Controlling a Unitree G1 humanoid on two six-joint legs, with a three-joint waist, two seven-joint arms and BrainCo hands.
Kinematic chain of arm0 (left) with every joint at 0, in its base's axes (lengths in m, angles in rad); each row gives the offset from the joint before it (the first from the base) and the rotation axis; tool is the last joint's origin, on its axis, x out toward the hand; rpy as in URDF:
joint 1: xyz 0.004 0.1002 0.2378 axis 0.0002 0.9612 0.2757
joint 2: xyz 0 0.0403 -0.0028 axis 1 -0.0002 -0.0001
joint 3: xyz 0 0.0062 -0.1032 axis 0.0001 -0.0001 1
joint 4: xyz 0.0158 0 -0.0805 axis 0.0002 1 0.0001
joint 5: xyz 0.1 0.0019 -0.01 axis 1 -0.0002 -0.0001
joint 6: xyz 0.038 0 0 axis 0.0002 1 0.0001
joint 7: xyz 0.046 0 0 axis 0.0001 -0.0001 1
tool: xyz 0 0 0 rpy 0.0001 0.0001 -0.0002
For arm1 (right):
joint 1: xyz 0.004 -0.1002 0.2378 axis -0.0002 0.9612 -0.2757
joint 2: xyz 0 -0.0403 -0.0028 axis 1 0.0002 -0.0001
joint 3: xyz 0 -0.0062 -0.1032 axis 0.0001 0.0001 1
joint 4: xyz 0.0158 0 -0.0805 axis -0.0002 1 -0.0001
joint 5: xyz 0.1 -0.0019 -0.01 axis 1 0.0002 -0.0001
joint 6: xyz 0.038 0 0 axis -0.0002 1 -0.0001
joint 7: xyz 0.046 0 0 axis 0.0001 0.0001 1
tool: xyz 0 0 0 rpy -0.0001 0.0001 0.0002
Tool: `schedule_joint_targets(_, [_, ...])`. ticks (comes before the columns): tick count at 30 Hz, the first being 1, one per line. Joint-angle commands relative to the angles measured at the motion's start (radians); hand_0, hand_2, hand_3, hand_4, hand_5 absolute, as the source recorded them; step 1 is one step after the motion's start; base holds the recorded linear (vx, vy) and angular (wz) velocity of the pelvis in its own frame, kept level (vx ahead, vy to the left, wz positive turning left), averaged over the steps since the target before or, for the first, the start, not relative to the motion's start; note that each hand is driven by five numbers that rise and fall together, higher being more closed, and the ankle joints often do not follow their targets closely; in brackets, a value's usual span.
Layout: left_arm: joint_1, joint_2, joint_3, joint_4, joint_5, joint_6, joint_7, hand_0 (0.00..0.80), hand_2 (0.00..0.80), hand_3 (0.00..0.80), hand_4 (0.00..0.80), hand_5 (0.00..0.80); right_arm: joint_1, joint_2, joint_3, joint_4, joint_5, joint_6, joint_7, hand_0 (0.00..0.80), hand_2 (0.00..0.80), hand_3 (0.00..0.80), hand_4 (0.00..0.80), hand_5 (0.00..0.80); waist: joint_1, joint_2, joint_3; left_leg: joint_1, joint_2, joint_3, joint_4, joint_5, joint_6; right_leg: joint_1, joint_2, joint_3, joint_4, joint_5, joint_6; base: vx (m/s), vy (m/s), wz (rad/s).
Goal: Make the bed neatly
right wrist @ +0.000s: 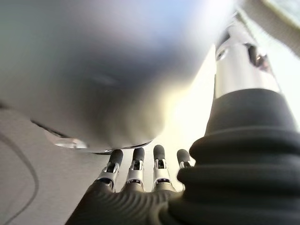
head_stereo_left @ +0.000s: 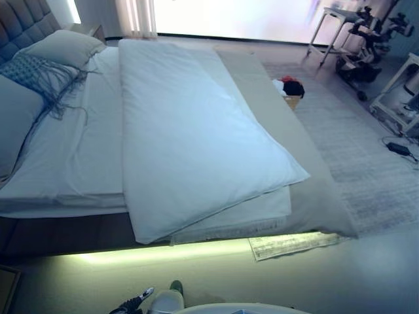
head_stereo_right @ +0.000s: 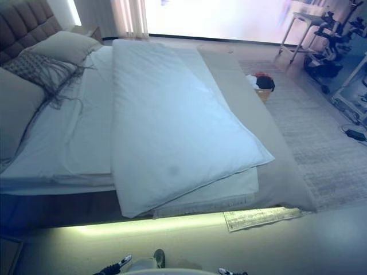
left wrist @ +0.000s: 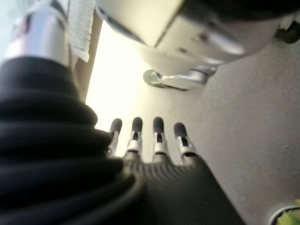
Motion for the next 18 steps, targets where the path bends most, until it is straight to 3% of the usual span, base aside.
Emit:
schedule_joint_targets(1, [-0.026, 0.015, -0.031, -0.001, 0.056, -0.003, 0.001, 0.0, 0.0, 0.0, 0.0, 0.0, -0.024, -0.014, -0.031, -0.049, 0.032, -0.011, 0.025, 0.0, 0.0, 0.0, 0.0, 0.0, -0.022, 0.04, 0.009, -0.085, 0.039, 0.013, 0.007, 0.001, -0.008, -0.017, 0.024, -0.002, -0.032, 0.217, 0.038, 0.175, 0.018, 0.2])
schedule_joint_targets(5, [-0.051, 0.019, -0.045, -0.012, 0.062, 0.011, -0.001, 0.0, 0.0, 0.0, 0.0, 0.0, -0.036, -0.015, -0.031, -0.034, 0.083, -0.034, 0.054, 0.0, 0.0, 0.0, 0.0, 0.0, -0.057, 0.074, 0.049, -0.001, 0.057, 0.014, -0.054, 0.007, -0.041, -0.204, 0.086, -0.054, -0.176, 0.192, 0.012, 0.137, -0.065, 0.03])
schedule_joint_targets(8, [-0.067, 0.012, -0.063, -0.027, 0.043, 0.016, -0.014, 0.0, 0.0, 0.0, 0.0, 0.0, -0.056, -0.012, -0.028, -0.042, 0.112, -0.054, 0.05, 0.0, 0.0, 0.0, 0.0, 0.0, -0.086, 0.077, 0.082, 0.023, 0.042, -0.024, -0.053, -0.033, -0.043, -0.323, 0.104, -0.008, -0.279, 0.239, 0.014, 0.062, -0.089, 0.05])
schedule_joint_targets(10, [-0.072, -0.003, -0.077, -0.035, 0.043, 0.014, -0.016, 0.0, 0.0, 0.0, 0.0, 0.0, -0.074, -0.007, -0.02, -0.044, 0.158, -0.059, 0.041, 0.0, 0.0, 0.0, 0.0, 0.0, -0.089, 0.072, 0.089, 0.022, 0.028, -0.039, -0.02, -0.064, -0.039, -0.329, 0.11, 0.011, -0.31, 0.251, 0.012, 0.092, -0.095, 0.52])
schedule_joint_targets(13, [-0.051, -0.036, -0.096, -0.043, 0.037, 0.017, 0.004, 0.0, 0.0, 0.0, 0.0, 0.0, -0.083, -0.001, -0.019, -0.065, 0.213, -0.047, 0.011, 0.0, 0.0, 0.0, 0.0, 0.0, -0.075, 0.063, 0.081, 0.008, 0.005, -0.057, 0.068, -0.098, -0.038, -0.281, 0.101, -0.011, -0.322, 0.233, -0.002, 0.197, -0.081, 0.74])
schedule_joint_targets(18, [-0.031, -0.07, -0.128, -0.035, 0.096, 0.018, -0.015, 0.0, 0.0, 0.0, 0.0, 0.0, -0.12, 0.003, -0.025, -0.107, 0.366, -0.067, 0.012, 0.0, 0.0, 0.0, 0.0, 0.0, -0.057, 0.068, 0.081, 0.011, 0.01, -0.084, 0.105, -0.116, -0.05, -0.239, 0.096, -0.055, -0.315, 0.192, -0.024, 0.176, -0.045, 0.33])
